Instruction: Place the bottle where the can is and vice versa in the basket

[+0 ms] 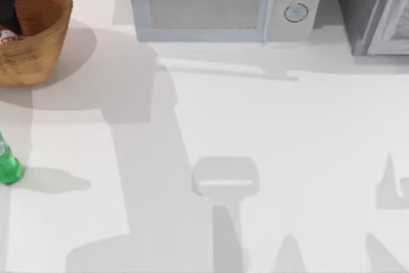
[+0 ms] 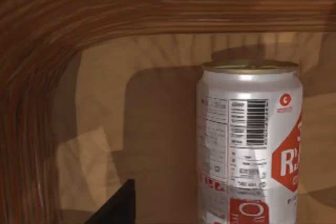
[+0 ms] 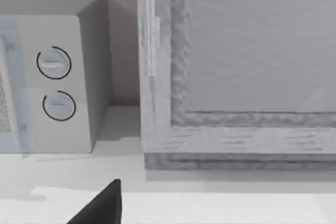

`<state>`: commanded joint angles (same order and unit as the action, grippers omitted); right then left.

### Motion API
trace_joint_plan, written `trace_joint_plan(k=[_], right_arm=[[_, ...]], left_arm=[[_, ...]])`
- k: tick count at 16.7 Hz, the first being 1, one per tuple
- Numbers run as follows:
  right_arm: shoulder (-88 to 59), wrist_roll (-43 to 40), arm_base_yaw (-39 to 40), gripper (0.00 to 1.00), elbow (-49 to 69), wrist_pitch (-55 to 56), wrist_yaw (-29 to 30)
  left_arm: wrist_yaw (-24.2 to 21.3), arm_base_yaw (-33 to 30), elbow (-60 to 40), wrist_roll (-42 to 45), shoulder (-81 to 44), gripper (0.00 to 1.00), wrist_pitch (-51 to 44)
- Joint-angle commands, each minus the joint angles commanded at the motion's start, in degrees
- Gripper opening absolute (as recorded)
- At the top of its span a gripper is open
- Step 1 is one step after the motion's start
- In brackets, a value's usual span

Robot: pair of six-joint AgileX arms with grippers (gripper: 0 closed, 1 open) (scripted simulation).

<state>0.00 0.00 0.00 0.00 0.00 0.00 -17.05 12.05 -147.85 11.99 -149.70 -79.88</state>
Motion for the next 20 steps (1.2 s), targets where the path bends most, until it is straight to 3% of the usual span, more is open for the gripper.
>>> trace_joint_plan(k=[10,15,20], right_arm=[[0.00,0.00,0.00,1.00,0.00,0.00,0.00],[0.00,0.00,0.00,1.00,0.00,0.00,0.00],[0.00,0.00,0.00,1.00,0.00,0.00,0.00]], left_arm=[[0.27,-1.18,10.57,-1.91,-0.99,1.00,11.23],[0.29,-1.33,11.62,-2.06,-1.07,1.00,12.41],[0.29,-1.33,11.62,-2.06,-1.07,0.62,12.41]])
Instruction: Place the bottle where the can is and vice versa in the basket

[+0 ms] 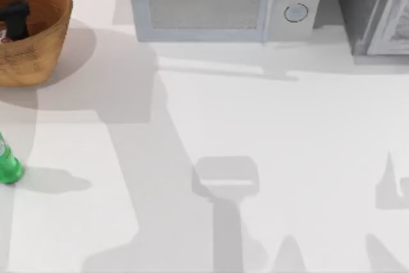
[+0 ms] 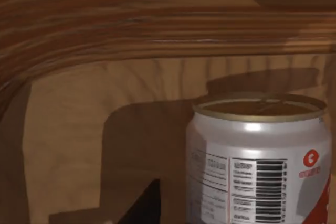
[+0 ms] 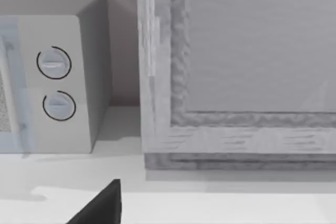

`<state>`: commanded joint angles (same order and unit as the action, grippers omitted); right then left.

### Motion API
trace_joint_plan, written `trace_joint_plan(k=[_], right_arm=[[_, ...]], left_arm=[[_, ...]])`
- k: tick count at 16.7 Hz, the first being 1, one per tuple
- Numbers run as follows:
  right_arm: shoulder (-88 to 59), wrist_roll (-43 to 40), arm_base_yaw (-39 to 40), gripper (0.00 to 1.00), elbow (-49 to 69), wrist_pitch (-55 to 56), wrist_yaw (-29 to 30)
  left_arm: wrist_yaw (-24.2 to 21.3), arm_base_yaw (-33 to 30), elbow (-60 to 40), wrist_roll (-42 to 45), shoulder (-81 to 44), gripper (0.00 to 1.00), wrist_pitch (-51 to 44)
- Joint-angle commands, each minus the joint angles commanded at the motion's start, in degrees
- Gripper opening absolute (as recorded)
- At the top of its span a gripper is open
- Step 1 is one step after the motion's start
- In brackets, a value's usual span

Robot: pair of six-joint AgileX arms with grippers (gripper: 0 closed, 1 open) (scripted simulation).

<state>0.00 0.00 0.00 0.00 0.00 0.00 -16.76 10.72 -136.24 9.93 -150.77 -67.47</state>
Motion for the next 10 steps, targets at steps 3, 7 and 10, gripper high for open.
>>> trace_joint_plan(k=[3,7,10], right_arm=[[0.00,0.00,0.00,1.00,0.00,0.00,0.00],[0.00,0.00,0.00,1.00,0.00,0.00,0.00],[0.00,0.00,0.00,1.00,0.00,0.00,0.00]], left_arm=[[0.00,0.00,0.00,0.00,0.00,0.40,0.00],[0.00,0.00,0.00,0.00,0.00,0.10,0.00],[0.00,0.00,0.00,0.00,0.00,0.00,0.00]])
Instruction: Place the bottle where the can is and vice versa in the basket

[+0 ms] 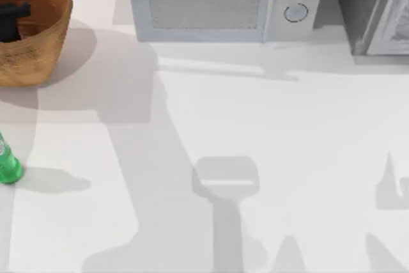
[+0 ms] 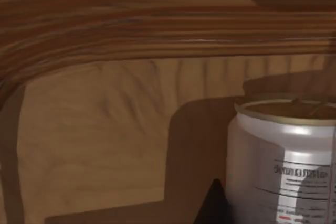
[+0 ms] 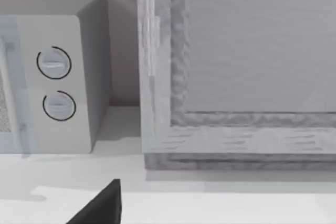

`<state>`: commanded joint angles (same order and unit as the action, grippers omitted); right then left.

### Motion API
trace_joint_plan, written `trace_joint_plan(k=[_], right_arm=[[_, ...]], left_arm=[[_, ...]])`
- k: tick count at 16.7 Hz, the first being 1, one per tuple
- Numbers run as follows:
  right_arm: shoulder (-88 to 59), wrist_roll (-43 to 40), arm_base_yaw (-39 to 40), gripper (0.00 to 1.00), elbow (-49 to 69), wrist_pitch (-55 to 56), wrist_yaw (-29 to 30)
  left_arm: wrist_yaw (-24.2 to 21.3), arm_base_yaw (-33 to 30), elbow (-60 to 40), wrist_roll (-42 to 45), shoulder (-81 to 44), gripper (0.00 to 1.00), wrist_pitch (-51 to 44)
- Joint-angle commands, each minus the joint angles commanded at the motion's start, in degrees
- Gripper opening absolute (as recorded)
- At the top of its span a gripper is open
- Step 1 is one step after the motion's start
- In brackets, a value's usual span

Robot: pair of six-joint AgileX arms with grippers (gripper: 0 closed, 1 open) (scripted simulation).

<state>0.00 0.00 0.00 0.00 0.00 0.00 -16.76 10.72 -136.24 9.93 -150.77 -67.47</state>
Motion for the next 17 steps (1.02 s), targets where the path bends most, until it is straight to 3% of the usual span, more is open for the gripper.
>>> trace_joint_plan(k=[10,17], right_arm=[[0.00,0.00,0.00,1.00,0.00,0.00,0.00],[0.00,0.00,0.00,1.00,0.00,0.00,0.00]], left_arm=[[0.09,-0.11,3.95,-0.50,5.85,0.00,0.62],[4.31,-0.20,26.27,-3.51,30.58,0.00,14.54]])
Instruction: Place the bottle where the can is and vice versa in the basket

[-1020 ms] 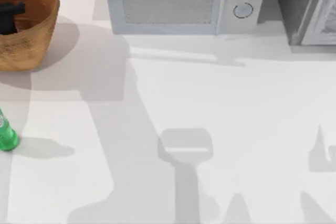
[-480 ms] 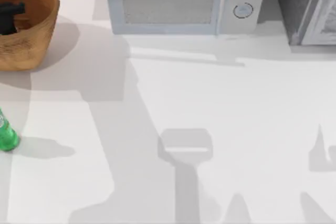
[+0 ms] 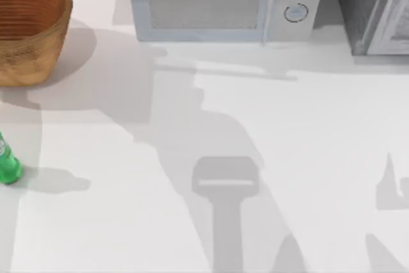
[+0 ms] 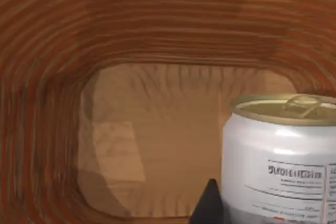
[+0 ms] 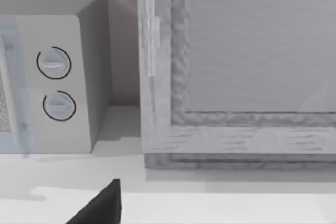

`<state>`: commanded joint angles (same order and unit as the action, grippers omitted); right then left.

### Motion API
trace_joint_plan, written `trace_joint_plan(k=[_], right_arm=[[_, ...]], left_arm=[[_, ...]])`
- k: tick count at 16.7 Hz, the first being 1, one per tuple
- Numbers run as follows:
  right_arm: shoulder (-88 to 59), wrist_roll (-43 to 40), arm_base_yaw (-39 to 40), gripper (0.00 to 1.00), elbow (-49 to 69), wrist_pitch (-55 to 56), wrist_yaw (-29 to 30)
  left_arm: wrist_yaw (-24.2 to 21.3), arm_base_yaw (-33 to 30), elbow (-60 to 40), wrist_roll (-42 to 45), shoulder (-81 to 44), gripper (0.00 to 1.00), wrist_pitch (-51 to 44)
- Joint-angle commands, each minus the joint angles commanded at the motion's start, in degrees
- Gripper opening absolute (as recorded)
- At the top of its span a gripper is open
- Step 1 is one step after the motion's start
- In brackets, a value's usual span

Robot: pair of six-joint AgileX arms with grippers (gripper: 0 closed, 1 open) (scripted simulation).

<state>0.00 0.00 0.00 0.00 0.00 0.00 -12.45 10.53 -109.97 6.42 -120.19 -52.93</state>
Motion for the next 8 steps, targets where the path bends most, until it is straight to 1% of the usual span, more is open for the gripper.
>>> trace_joint_plan(k=[3,8], right_arm=[[0.00,0.00,0.00,1.00,0.00,0.00,0.00],[0.00,0.00,0.00,1.00,0.00,0.00,0.00]], left_arm=[[2.39,-1.03,15.44,-1.00,17.72,0.00,9.01],[6.14,-3.83,45.50,-2.12,51.01,0.00,24.09]])
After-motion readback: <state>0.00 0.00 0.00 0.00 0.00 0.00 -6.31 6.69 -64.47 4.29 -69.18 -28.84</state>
